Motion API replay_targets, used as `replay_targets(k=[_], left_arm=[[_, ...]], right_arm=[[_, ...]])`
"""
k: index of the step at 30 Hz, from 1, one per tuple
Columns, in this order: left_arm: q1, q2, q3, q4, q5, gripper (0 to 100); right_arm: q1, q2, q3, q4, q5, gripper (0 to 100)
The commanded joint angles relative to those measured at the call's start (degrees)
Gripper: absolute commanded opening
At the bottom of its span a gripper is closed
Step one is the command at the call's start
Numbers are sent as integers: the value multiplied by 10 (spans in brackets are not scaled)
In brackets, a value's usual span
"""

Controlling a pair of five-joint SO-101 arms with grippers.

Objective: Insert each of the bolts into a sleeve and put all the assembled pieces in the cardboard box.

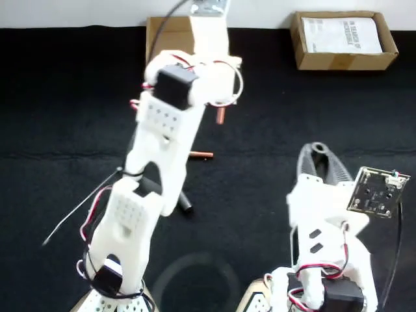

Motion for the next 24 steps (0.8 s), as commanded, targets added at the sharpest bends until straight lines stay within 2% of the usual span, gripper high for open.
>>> replay_targets(k=[1, 7, 13, 18, 24], left_arm=[[6, -107, -22, 4, -3, 8], [7, -215, -22, 7, -54, 8], [10, -320, 15, 8, -58, 8], [10, -460, 195, 7, -58, 8], [7, -611, 421, -6, -60, 8]], right_arm=[[-67, -2, -22, -9, -26, 7], [-136, -2, -21, -7, -25, 7], [-159, -2, -25, 61, -25, 7], [-160, -2, -23, 100, -25, 7], [-181, -1, -12, 74, -24, 7]])
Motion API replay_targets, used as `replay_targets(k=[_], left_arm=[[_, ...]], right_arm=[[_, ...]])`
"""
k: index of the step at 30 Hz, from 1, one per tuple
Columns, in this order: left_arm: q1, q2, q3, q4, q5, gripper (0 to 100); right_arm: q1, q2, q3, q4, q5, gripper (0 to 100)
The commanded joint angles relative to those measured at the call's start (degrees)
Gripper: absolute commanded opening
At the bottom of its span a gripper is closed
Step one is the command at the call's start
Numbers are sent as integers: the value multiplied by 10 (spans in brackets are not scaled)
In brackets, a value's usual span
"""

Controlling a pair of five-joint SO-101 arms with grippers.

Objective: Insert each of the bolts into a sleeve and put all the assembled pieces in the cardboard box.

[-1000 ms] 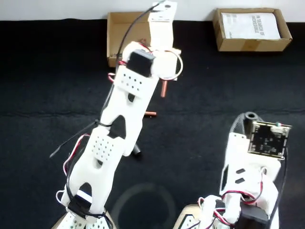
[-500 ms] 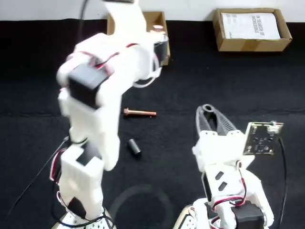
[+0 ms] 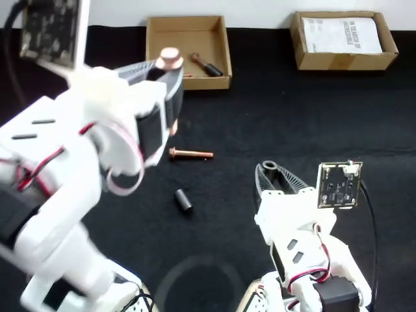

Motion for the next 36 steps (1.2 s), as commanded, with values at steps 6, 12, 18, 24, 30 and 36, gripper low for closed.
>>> replay_targets(k=[6, 12, 18, 24, 30, 36], left_arm=[[3, -117, 216, -113, -4, 8], [3, -129, 328, -209, -2, 8], [7, -129, 450, -316, -1, 8], [16, -129, 512, -411, 0, 8], [70, -127, 553, -445, 0, 8], [118, -124, 577, -476, 1, 8]], right_arm=[[-104, -1, 38, -107, -2, 7], [-109, 0, 73, -140, -1, 7], [-110, 0, 98, -184, 55, 7], [-110, 2, 99, -207, 55, 7], [-110, 3, 99, -234, 55, 7], [-109, 3, 100, -235, 55, 7]])
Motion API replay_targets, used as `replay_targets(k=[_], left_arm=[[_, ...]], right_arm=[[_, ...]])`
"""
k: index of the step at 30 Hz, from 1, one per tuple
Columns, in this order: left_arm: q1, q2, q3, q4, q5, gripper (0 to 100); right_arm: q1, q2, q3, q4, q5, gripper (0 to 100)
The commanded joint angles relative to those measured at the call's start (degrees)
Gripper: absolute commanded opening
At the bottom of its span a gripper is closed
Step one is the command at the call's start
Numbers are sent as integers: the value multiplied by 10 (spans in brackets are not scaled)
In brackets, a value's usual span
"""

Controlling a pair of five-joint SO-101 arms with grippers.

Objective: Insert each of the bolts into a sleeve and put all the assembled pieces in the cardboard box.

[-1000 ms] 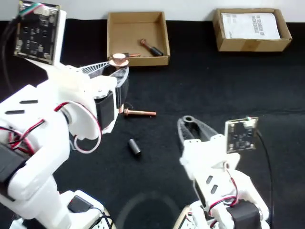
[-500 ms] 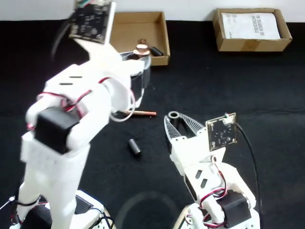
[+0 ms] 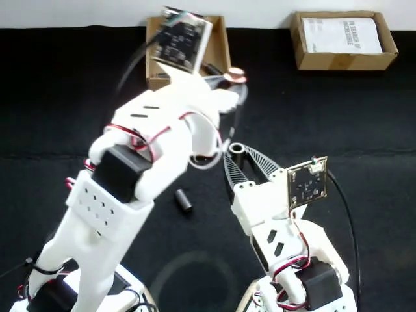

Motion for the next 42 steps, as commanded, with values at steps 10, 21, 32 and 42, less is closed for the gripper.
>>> replay_targets(k=[10, 21, 32, 42], left_arm=[[28, -11, 65, -54, 1, 8], [28, -13, 100, -49, 76, 8], [-3, -13, 21, -34, 72, 8], [-45, -13, -51, -15, 72, 8]], right_arm=[[-1, -1, -3, -13, 4, 7], [-1, 0, -3, -13, 6, 7], [0, -4, 36, -12, 5, 7], [0, 0, 40, -15, 5, 7]])
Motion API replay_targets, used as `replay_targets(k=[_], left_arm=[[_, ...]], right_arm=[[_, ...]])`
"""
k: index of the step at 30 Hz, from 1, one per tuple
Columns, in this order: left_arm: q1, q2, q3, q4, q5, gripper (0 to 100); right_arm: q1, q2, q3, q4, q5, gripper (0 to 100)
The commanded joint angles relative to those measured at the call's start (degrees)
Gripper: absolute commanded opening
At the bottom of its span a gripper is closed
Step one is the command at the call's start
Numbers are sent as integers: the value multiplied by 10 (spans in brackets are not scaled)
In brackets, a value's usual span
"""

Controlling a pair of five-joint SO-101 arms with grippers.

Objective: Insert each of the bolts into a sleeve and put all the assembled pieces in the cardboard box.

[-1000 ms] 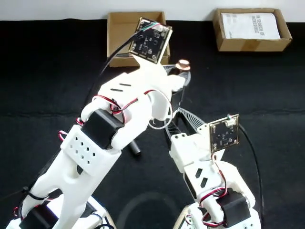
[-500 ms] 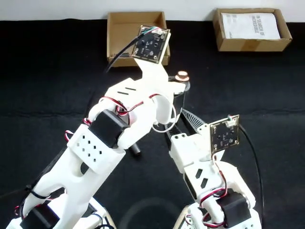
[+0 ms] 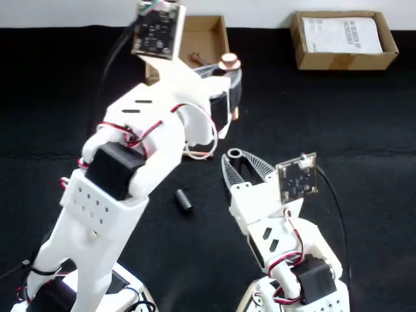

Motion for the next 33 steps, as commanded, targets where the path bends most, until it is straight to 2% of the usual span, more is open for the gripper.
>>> replay_targets(k=[1, 5, 15, 26, 33], left_arm=[[-3, -14, -30, 25, 2, 8], [17, -14, -15, 51, 4, 8], [40, -13, 34, 47, 24, 8], [40, -13, 96, -11, 24, 8], [60, -13, 108, -15, 24, 8]], right_arm=[[0, -1, -4, -9, 4, 7], [8, -1, -4, -9, 4, 7], [40, -1, -8, -10, 4, 7], [40, -1, -9, -18, 4, 7], [40, -1, -8, -18, 4, 7]])
